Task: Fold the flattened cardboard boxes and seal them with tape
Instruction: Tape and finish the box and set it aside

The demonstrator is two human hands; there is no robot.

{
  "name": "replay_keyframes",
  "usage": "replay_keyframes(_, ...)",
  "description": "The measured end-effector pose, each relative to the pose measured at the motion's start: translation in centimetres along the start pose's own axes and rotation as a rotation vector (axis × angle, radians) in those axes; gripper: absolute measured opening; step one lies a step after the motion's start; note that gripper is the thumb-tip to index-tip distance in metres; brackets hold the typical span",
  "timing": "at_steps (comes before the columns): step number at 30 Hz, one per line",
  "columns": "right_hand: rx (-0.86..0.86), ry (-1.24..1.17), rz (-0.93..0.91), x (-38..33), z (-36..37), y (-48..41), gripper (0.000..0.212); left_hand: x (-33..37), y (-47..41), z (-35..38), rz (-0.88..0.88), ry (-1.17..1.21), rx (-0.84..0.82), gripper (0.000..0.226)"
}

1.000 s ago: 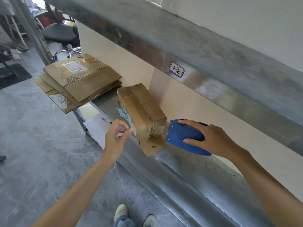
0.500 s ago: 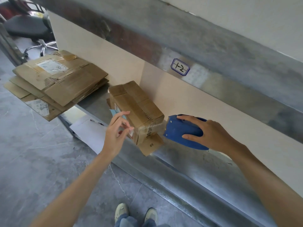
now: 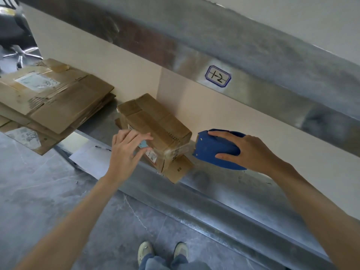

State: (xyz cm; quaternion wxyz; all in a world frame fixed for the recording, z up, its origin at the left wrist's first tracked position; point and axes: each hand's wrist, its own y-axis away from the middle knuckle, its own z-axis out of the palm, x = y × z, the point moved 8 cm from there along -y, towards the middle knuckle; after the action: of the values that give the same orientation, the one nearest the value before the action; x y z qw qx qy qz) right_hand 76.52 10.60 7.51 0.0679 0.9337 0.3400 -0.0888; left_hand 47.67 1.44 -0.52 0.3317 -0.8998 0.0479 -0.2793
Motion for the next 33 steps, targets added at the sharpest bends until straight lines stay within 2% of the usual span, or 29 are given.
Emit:
replay_keyframes(4, -0.049, 0.033, 0.020, 0.0, 0.1, -0.1, 0.063, 0.2, -0.7, -0.2, 0.086, 0.125, -0.087, 0.021)
replay_keyframes(7, -0.070, 0.056, 0.025, -0.1, 0.1, -0.2, 0.063, 0.4, -1.0, 0.0, 0.045, 0.199, -0.160, 0.036)
replay_keyframes(9, -0.081, 0.061, 0.018, -0.3, 0.1, -0.4, 0.063, 0.5, -1.3, -0.1, -0.004, 0.199, -0.153, 0.042)
replay_keyframes(14, -0.068, 0.038, 0.010, -0.2, -0.1, -0.4, 0.062, -0.3, -1.8, -0.1, -0.027, 0.294, -0.193, 0.023)
replay_keyframes(16, -0.053, 0.022, 0.008, -0.2, -0.2, -0.3, 0.062, -0.6, -1.6, 0.0, -0.037, 0.331, -0.224, 0.024)
replay_keyframes(21, -0.058, 0.056, 0.006, -0.3, -0.3, -0.5, 0.063, 0.3, -1.3, 0.4, -0.043, 0.226, -0.175, 0.056)
replay_keyframes(25, -0.074, 0.051, 0.011, -0.3, -0.3, -0.6, 0.063, 0.4, -1.2, 0.6, -0.032, 0.180, -0.123, 0.055)
replay_keyframes(30, -0.074, 0.055, 0.004, -0.2, -0.6, -0.3, 0.063, 0.3, -1.3, 0.8, 0.014, 0.100, -0.182, 0.045)
replay_keyframes(33, -0.078, 0.064, -0.005, -0.2, -0.7, 0.0, 0.063, 0.2, -1.0, 1.0, -0.010, 0.128, -0.228, 0.053)
